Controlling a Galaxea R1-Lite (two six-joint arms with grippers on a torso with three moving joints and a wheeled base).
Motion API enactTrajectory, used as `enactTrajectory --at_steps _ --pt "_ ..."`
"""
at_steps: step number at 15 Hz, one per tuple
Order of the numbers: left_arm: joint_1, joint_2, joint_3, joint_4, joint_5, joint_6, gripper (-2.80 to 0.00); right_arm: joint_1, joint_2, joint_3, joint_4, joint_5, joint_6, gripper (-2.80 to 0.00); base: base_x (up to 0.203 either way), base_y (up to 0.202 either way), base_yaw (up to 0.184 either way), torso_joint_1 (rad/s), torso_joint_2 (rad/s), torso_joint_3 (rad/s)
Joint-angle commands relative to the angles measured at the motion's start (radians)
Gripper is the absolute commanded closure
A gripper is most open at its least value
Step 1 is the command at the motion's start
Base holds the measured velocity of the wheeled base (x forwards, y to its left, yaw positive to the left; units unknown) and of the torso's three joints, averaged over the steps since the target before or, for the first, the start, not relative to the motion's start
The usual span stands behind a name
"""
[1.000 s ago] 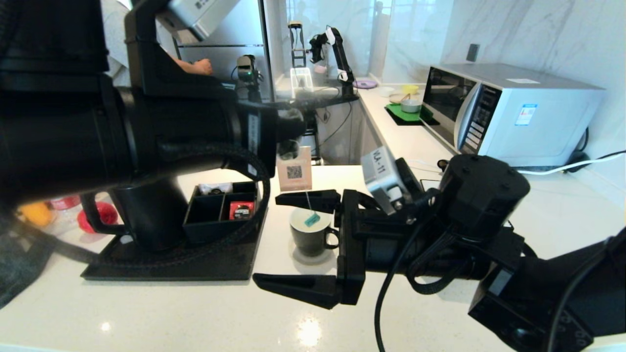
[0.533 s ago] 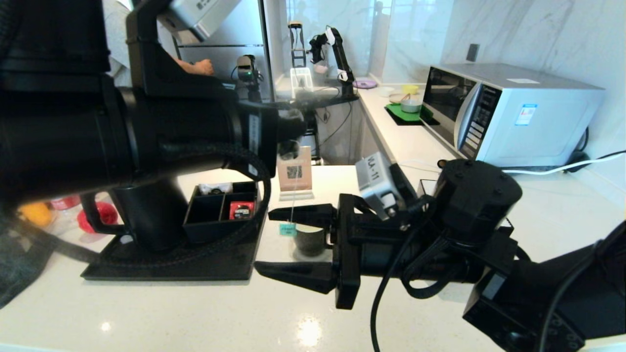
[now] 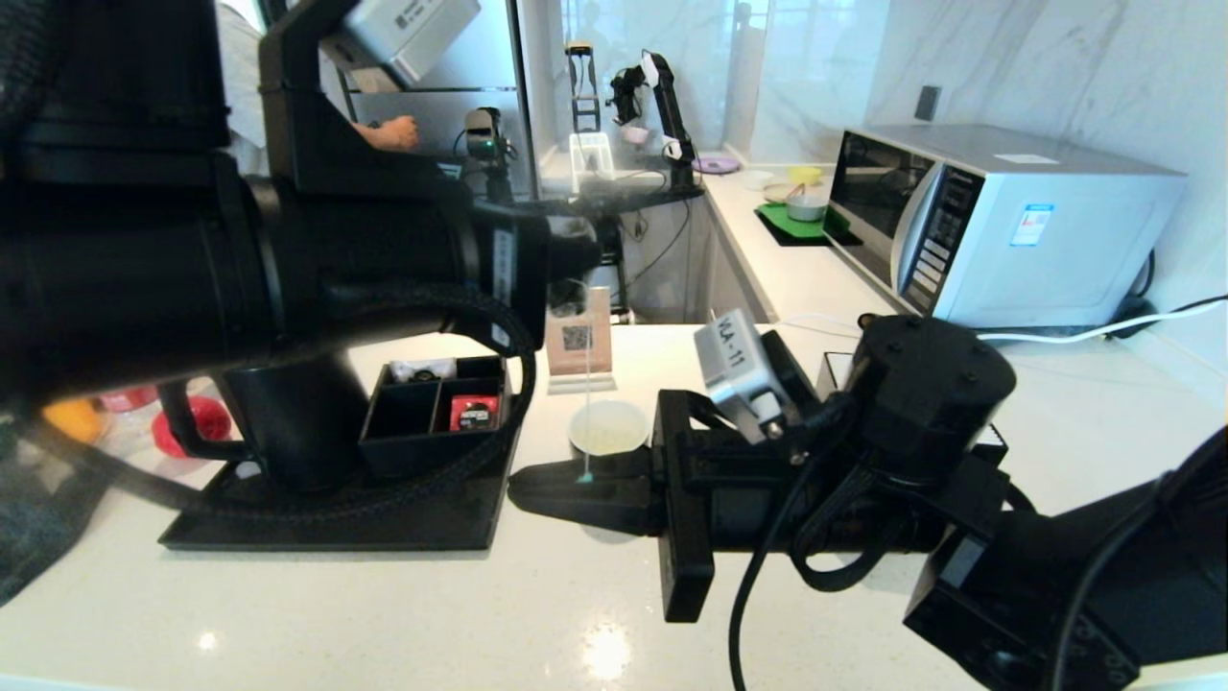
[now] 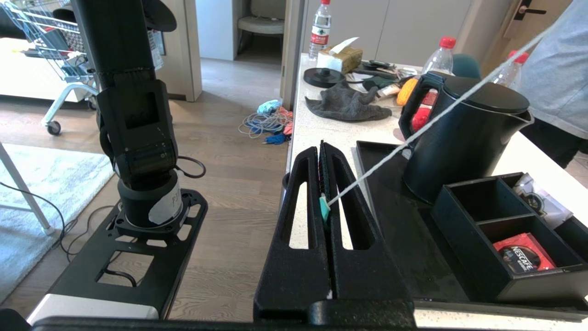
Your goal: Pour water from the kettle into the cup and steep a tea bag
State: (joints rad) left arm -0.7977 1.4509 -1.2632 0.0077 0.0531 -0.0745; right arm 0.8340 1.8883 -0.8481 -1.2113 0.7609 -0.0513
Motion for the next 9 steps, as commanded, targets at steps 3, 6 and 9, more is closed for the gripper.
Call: enactTrajectory --at_steps 3,6,9 --pt "0.0 0.002 0.001 0.0 0.001 -0.002 0.0 0.0 -0.002 0.001 -0.007 0.003 -0.001 0.0 0.0 0.0 0.0 0.0 0.0 0.0" --pt "0.0 0.002 0.005 0.0 0.001 -0.002 0.0 -0.002 -0.002 0.001 -0.007 0.0 -0.001 0.0 0.0 0.0 0.0 0.0 0.0 0.0" --pt "0.0 0.003 0.005 0.0 0.001 -0.002 0.0 -0.009 -0.001 -0.003 -0.005 -0.002 -0.001 0.0 0.0 0.0 0.0 0.0 0.0 0.0"
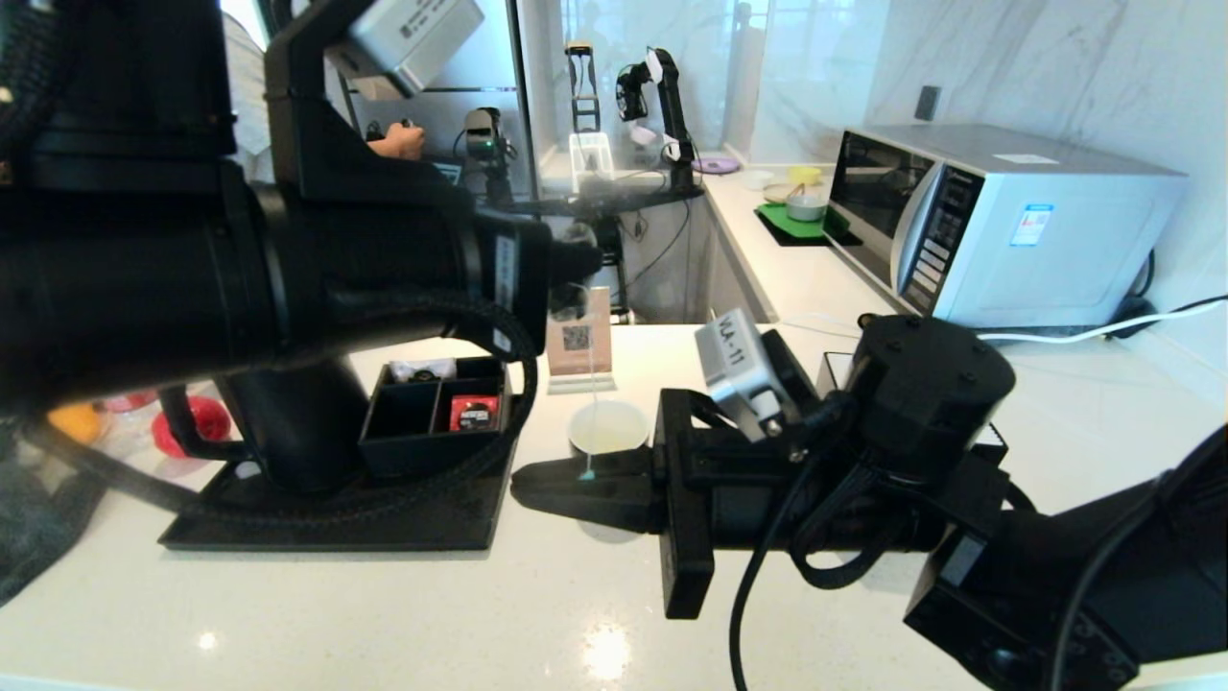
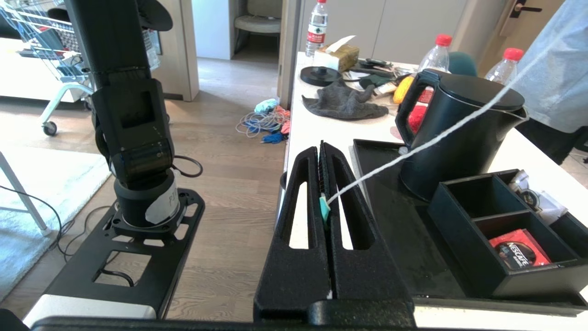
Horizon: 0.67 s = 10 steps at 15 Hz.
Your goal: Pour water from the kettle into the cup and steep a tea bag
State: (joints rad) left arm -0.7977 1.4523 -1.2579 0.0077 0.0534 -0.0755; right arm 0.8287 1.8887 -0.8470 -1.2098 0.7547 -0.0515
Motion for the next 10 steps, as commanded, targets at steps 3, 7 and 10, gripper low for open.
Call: enactTrajectory --at_steps 3,7,10 --pt "0.0 0.001 0.002 0.0 0.0 0.0 0.0 -0.007 -0.001 -0.004 -0.007 0.005 -0.001 0.0 0.0 0.0 0.0 0.0 0.0 0.0" --pt "-0.002 0.0 0.003 0.0 0.0 0.0 0.0 -0.062 0.008 -0.014 -0.006 0.003 0.001 0.0 0.0 0.0 0.0 0.0 0.0 0.0" --pt "-0.018 0.002 0.008 0.0 0.0 0.002 0.0 -0.118 0.025 -0.056 -0.001 0.004 0.002 0.0 0.0 0.0 0.0 0.0 0.0 0.0"
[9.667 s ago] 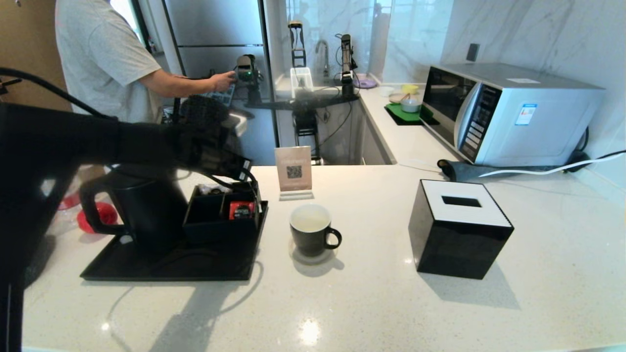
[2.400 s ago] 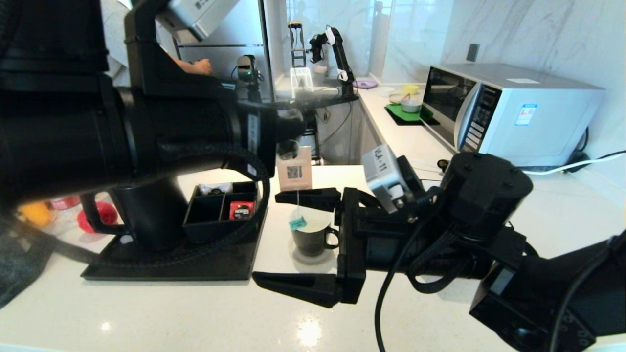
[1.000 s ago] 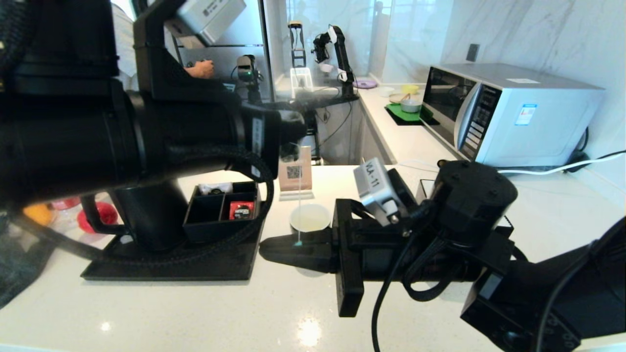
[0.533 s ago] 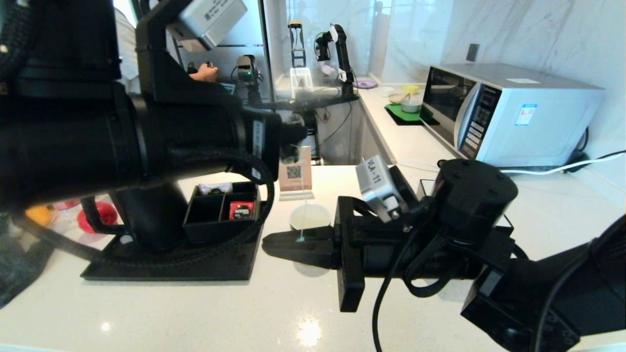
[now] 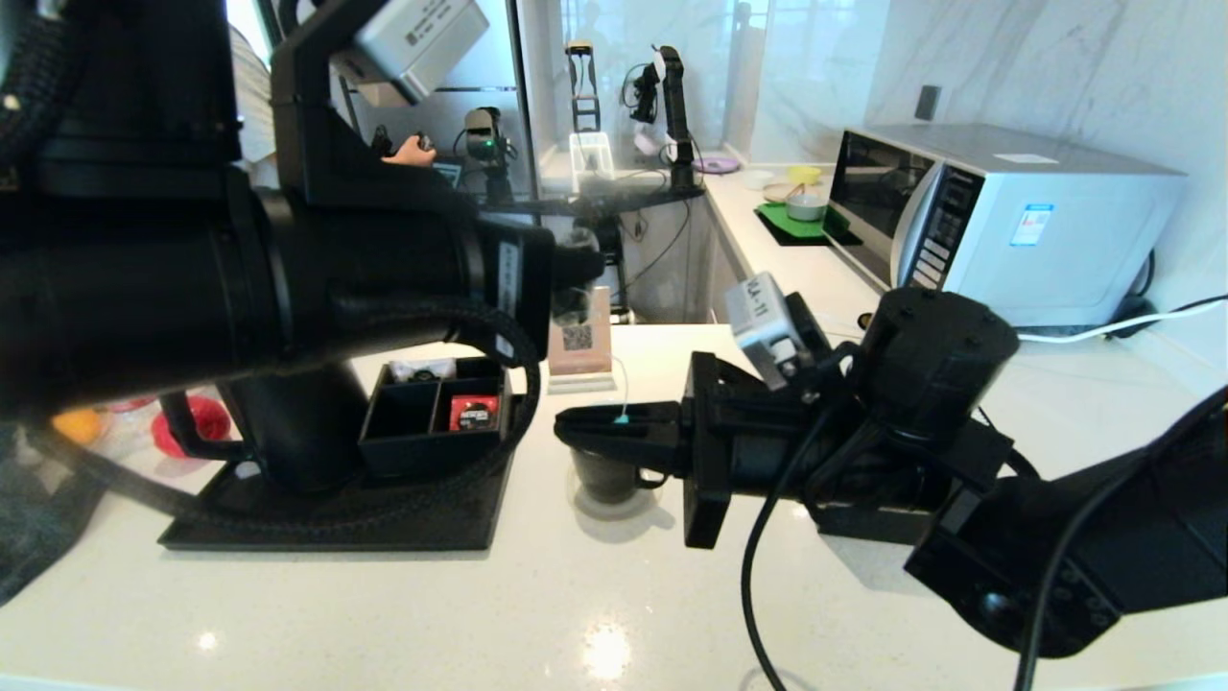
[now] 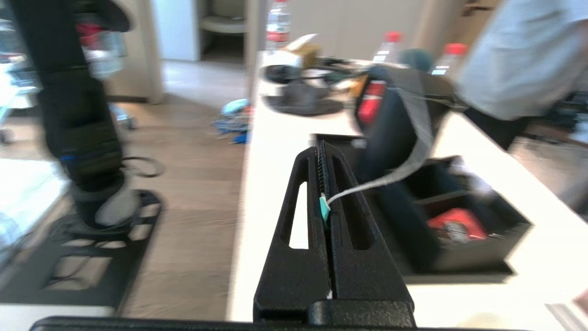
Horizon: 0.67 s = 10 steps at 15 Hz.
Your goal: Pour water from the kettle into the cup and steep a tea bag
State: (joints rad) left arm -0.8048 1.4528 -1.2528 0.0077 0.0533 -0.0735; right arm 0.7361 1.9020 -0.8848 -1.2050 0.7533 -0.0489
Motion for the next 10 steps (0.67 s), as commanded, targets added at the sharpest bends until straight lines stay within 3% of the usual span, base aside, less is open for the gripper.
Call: enactTrajectory --at_steps 1,10 --pt "-0.022 0.001 0.01 0.0 0.001 0.001 0.0 -0.039 0.014 -0.03 -0.002 0.006 0.0 0.0 0.0 0.0 0.0 0.0 0.0 0.0" --pt "-0.031 0.069 0.02 -0.038 0.003 0.001 0.0 -0.092 0.016 -0.108 0.003 -0.009 0.019 0.0 0.0 0.0 0.0 0.0 0.0 0.0"
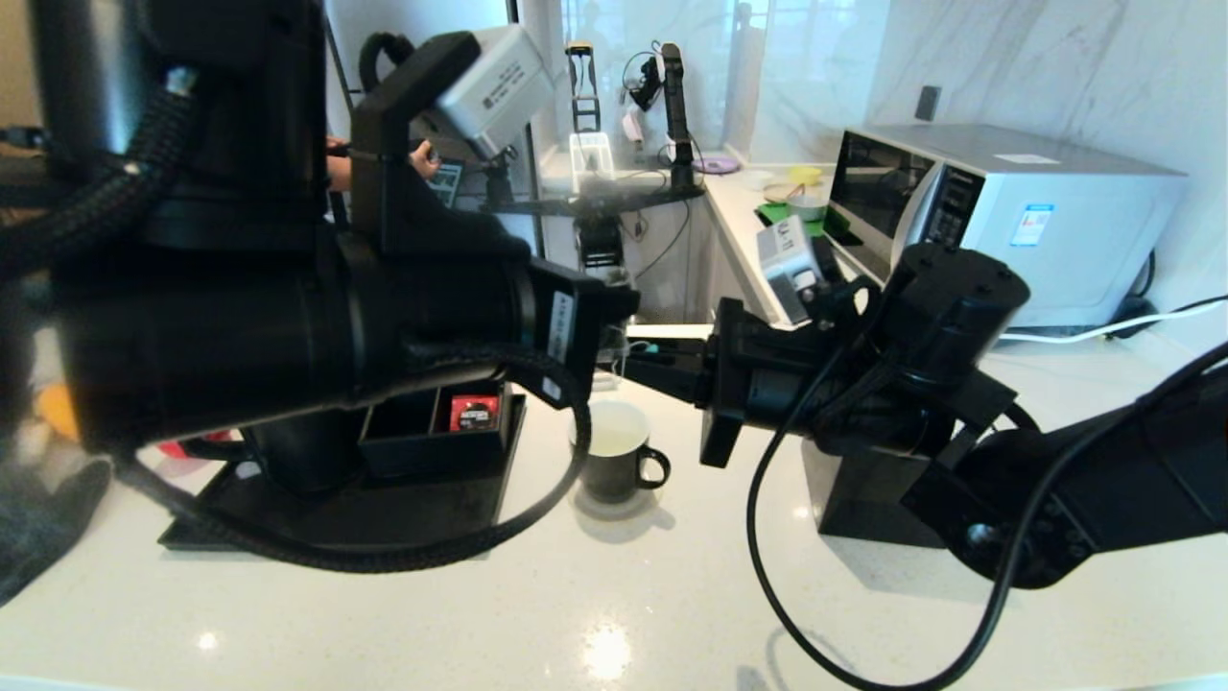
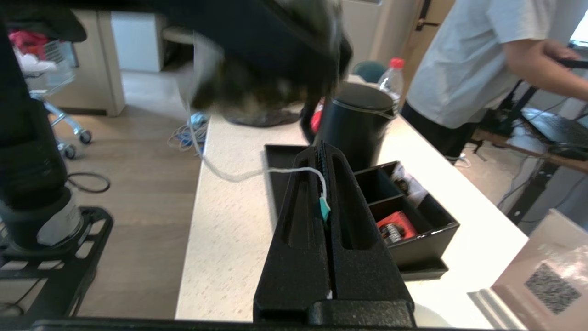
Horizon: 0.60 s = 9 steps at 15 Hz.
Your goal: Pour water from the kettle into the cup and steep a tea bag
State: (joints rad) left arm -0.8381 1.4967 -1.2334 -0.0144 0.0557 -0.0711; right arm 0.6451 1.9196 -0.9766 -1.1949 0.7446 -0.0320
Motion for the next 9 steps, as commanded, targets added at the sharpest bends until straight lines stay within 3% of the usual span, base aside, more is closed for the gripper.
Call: enactTrajectory --at_steps 1,9 --pt "0.005 0.038 0.002 -0.038 0.001 -0.001 0.0 -0.001 -0.002 -0.028 -0.006 -0.009 0.003 0.0 0.0 0.0 0.0 0.0 0.0 0.0" --pt "0.01 0.051 0.002 -0.079 -0.001 -0.003 0.0 -0.001 -0.011 -0.034 -0.003 -0.014 0.004 0.0 0.0 0.0 0.0 0.0 0.0 0.0"
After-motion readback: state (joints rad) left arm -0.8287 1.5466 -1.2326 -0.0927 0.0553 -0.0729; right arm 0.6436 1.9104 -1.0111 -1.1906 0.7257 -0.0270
